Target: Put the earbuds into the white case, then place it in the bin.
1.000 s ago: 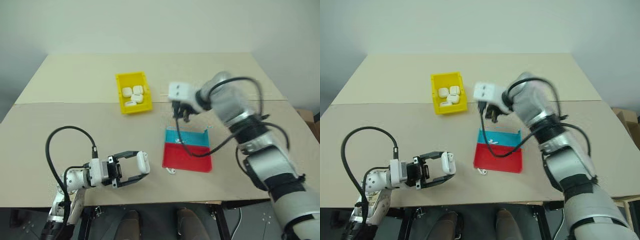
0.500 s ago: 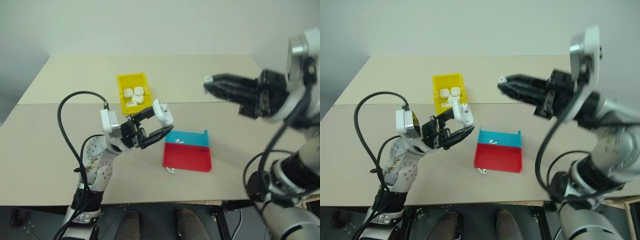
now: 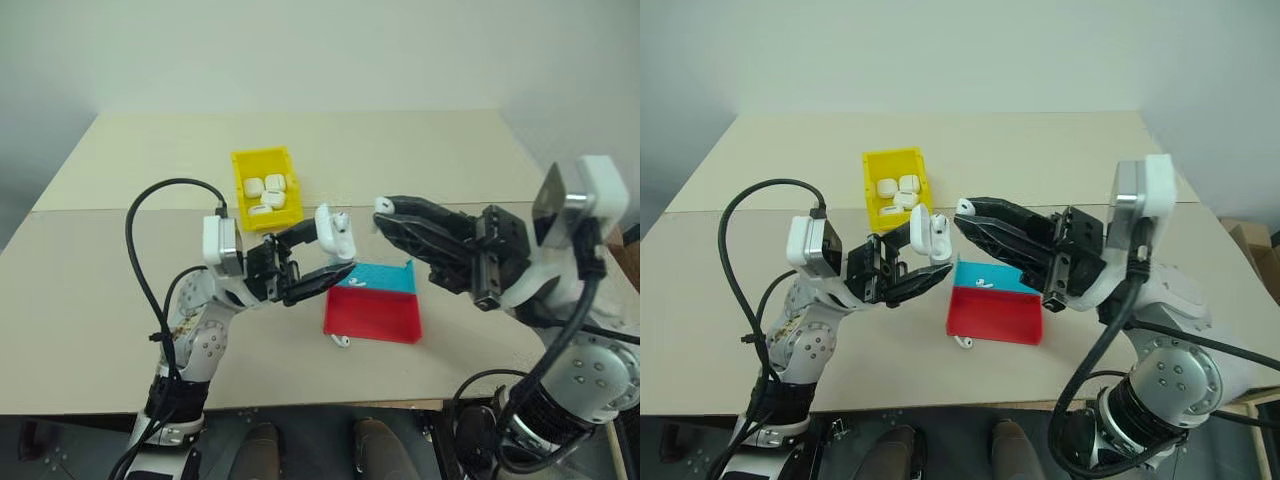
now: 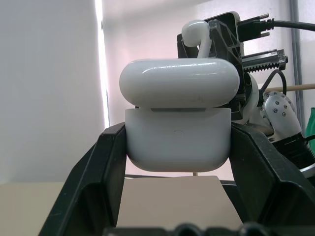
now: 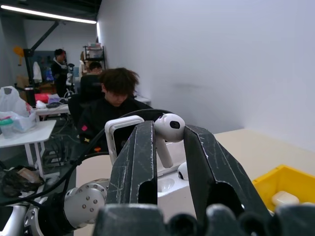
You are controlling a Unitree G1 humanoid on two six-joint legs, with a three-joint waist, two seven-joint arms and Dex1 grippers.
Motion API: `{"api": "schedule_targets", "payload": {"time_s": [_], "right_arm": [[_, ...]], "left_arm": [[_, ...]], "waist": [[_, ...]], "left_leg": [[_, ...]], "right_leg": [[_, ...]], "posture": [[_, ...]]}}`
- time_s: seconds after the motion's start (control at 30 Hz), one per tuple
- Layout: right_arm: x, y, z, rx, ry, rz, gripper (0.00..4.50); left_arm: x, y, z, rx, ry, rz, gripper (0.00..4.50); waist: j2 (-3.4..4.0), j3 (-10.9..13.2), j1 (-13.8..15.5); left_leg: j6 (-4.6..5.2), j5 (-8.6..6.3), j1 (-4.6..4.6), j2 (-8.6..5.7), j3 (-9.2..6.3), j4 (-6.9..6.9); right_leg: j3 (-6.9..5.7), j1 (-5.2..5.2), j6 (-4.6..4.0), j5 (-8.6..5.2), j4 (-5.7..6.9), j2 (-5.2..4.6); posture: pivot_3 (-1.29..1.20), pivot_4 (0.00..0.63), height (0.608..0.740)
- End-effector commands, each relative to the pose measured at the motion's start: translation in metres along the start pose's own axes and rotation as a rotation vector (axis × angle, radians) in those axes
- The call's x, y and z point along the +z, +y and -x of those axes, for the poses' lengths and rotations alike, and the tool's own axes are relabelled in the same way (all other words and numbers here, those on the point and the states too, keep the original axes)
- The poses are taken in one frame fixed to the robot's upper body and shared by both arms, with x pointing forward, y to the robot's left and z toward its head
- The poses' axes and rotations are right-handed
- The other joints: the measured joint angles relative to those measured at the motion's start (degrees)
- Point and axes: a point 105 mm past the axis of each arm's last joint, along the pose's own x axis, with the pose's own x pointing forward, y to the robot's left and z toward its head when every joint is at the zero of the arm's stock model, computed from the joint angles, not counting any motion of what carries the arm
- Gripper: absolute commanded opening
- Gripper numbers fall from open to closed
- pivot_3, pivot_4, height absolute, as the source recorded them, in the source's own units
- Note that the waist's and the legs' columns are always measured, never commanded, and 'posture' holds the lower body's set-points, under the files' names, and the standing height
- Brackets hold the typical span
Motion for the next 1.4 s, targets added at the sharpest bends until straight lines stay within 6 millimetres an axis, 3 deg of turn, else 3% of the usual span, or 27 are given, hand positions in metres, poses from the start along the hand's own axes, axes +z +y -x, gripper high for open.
{"api": "schedule_targets", "payload": {"time_s": [0.03, 1.23, 1.4], "right_arm": [[0.002, 0.005, -0.004, 0.037, -0.012, 0.02, 0.61], [-0.022, 0.014, -0.004, 0.082, 0.095, -0.077, 0.61], [-0.026, 0.013, -0.004, 0.07, 0.123, -0.079, 2.29]], "left_arm": [[0.008, -0.005, -0.003, -0.03, -0.034, -0.021, 2.81], [0.006, -0.008, -0.003, -0.056, -0.055, -0.042, 2.81], [0.006, -0.007, -0.003, -0.047, -0.049, -0.042, 2.81]], "waist": [[0.0, 0.0, 0.0], [-0.03, 0.0, 0.1], [-0.03, 0.0, 0.1]], "left_leg": [[0.0, 0.0, 0.01, 0.0, 0.0, 0.0], [0.01, 0.0, -0.09, 0.01, -0.03, -0.02], [0.01, 0.0, -0.08, 0.01, -0.03, -0.02]], "right_leg": [[0.0, 0.01, 0.0, 0.0, 0.0, 0.0], [-0.01, 0.0, 0.35, -0.21, -0.18, 0.0], [-0.01, 0.0, 0.36, -0.21, -0.19, 0.0]], "posture": [[0.0, 0.15, 0.74], [0.0, 0.15, 0.74], [0.0, 0.15, 0.74]]}}
